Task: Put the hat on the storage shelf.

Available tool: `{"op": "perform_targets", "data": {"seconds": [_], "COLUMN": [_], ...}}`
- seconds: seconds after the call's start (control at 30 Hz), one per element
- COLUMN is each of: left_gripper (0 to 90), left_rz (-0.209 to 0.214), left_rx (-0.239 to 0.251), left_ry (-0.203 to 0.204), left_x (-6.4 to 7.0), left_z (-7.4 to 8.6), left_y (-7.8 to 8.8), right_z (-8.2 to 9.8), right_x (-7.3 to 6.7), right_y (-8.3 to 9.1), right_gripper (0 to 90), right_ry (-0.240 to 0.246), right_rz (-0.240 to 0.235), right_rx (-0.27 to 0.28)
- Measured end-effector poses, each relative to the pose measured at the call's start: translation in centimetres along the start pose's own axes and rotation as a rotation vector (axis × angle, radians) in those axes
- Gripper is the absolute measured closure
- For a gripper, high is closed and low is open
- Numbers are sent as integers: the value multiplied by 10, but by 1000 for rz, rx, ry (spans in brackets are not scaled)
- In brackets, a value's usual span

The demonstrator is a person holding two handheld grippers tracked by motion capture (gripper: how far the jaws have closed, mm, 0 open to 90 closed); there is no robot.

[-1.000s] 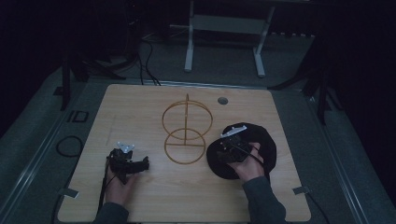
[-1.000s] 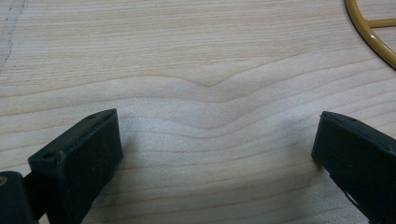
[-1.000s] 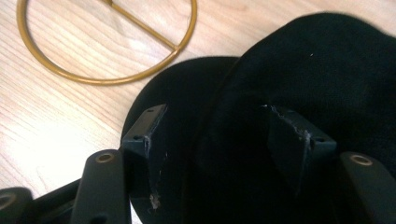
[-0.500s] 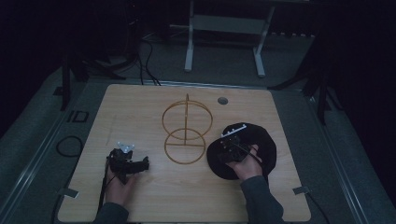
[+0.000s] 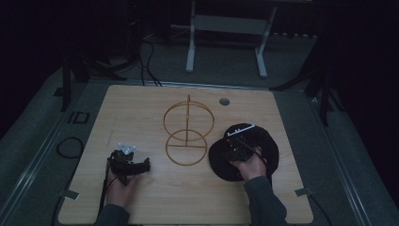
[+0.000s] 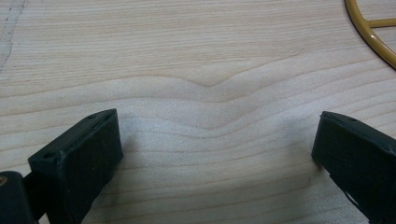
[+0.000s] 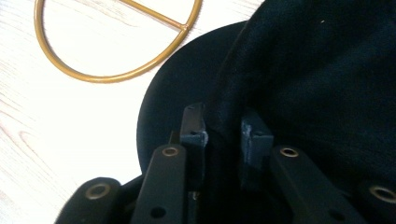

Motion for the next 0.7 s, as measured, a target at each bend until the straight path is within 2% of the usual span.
{"op": "perform_targets", "data": {"seconds": [0.37, 0.53, 0.6, 0.7], "left_gripper": [12, 12, 12, 12], "left_rz": [-1, 0, 0, 0], "left_rx": [1, 1, -1, 0], "left_ry": [0, 0, 0, 0], "left_x": [0, 0, 0, 0], "left_z": [0, 0, 0, 0], "left_y": [0, 0, 0, 0], "right_z": [2, 3, 1, -1], "right_x": [2, 3, 4, 5], "right_y": [6, 8, 12, 17], "right_gripper": [802, 801, 801, 800], "right_ry": [32, 49, 45, 53], "right_rz": [52, 57, 62, 61], "right_rx": [1, -12, 3, -2]}}
Point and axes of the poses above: each handheld gripper's, and its own axes: y roughly backward along the jaws, z roughly out of its underside, x roughly to its right, the point moved 9 cm from there along -y, roughly forward along the jaws, and after that the axes turned 7 degrees about -x, right-handed, at the moved point
